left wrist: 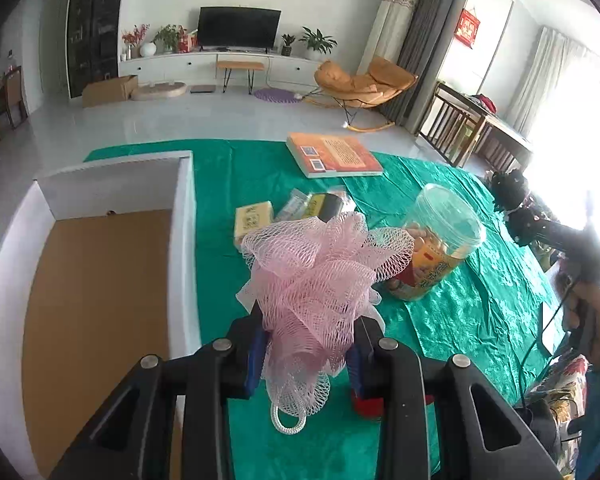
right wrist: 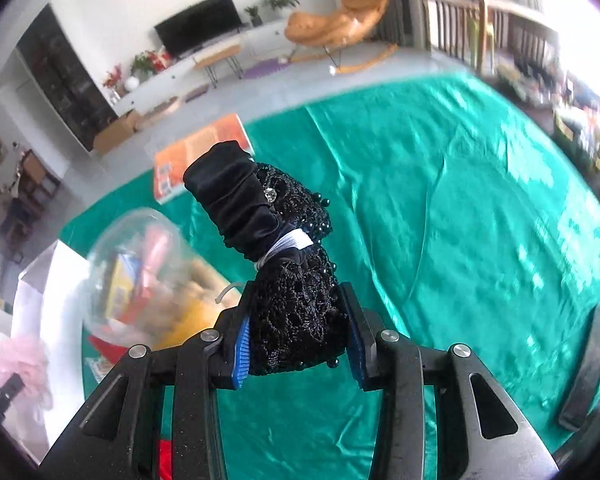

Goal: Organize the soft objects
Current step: 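Carry the sponge into the white bin with the left gripper while the right drops the black item there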

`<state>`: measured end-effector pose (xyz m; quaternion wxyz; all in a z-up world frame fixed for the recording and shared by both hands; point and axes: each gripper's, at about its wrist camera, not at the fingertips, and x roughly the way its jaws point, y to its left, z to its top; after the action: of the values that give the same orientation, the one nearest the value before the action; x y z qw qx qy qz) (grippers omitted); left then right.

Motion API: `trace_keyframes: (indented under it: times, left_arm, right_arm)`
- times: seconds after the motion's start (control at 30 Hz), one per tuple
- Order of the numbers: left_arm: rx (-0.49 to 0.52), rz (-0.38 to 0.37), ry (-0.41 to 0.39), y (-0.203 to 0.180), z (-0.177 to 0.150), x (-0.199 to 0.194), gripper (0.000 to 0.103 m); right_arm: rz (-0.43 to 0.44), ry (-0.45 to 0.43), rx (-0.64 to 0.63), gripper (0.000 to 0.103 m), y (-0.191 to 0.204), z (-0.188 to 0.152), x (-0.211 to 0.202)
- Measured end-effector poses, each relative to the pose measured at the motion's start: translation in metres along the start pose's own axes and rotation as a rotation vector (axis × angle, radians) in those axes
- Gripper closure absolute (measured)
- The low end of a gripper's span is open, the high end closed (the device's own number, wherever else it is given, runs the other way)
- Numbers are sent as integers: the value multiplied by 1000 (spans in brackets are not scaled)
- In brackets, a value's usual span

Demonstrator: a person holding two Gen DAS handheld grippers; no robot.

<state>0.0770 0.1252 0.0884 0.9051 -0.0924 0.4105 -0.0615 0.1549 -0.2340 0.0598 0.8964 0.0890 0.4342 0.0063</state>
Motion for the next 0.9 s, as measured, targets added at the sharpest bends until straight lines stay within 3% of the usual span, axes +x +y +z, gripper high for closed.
trace_keyframes:
  times: [0.13, 0.27, 0.3, 0.37, 0.4, 0.43, 0.47, 0.53, 0.6, 0.73, 0.87, 0.9]
  left_arm:
    - [-21, 109, -22, 43, -11, -30, 70]
    - [-80, 217, -29, 91, -32, -58, 70]
    - [-94, 259, -40, 101, -38, -67, 65]
    - [-135, 331, -69, 117, -50, -81, 39]
    - [-166, 345, -95, 126, -54, -90, 12]
    - [-191, 348, -131, 134, -59, -98, 0]
    - [-212, 346, -172, 136, -64, -107, 0]
    - [-237, 326, -199, 143, -67, -114, 0]
    - [-243, 287, -202, 140, -68, -112, 0]
    - [-195, 166, -192, 109, -70, -100, 0]
    - [-92, 17, -149, 55, -74, -78, 0]
    - [-60, -18, -135, 39, -78, -73, 0]
  right_arm:
    - [92, -27, -187, 62, 78, 1, -32]
    - [330, 26, -274, 62, 172, -21, -39]
    - [398, 46, -283, 62, 195, -30, -40]
    - [548, 108, -297, 60, 239, -50, -35]
    - [614, 145, -291, 52, 255, -58, -32]
    - [679, 189, -279, 30, 268, -66, -28]
    - [731, 226, -263, 20, 275, -72, -24]
    - [773, 245, -239, 20, 277, -77, -22]
    - [736, 191, -244, 20, 260, -77, -27]
    - [477, 21, -301, 20, 202, -95, -33]
    - [135, 69, -434, 20, 125, -128, 15]
    - [100, 102, -429, 20, 108, -131, 25]
